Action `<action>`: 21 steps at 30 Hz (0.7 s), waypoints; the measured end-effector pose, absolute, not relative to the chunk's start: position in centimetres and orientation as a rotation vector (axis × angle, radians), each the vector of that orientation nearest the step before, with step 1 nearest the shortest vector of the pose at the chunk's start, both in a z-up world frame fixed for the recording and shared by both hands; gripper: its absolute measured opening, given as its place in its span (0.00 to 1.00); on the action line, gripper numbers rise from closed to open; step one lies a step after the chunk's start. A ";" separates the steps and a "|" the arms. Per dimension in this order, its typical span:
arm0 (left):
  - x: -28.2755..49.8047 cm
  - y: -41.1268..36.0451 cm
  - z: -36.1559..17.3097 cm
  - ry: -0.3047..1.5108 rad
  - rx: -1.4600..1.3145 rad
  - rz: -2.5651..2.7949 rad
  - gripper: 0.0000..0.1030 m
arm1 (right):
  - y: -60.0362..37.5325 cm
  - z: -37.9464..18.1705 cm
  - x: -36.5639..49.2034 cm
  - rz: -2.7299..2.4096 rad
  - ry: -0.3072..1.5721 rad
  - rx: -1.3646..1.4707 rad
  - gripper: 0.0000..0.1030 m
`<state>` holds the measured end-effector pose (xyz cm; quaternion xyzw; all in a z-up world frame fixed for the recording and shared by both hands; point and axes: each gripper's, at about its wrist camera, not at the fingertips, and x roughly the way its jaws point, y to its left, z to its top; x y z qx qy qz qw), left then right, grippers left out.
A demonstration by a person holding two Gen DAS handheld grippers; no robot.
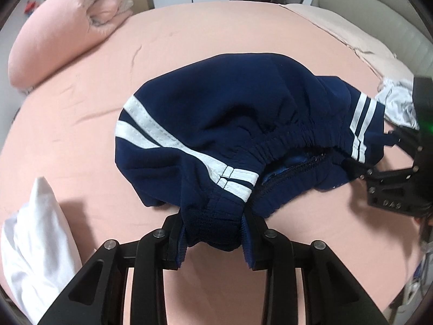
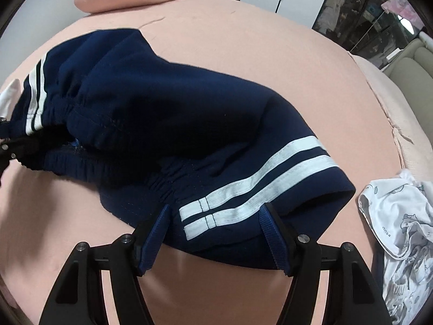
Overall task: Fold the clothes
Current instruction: 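Hold the waistband with the left gripper while the right gripper stretches the leg away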
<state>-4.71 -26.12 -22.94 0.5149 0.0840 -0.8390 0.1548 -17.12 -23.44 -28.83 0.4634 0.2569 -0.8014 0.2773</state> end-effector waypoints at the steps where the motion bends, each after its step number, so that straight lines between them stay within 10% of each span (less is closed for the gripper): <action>1: -4.6 -26.2 -23.0 0.256 1.482 -2.398 0.28 | -23.5 -28.9 -17.0 -2.162 0.699 1.236 0.66; 21: -3.4 -25.9 -23.8 0.280 1.475 -2.352 0.29 | -25.5 -28.7 -17.2 -2.519 1.158 0.978 0.66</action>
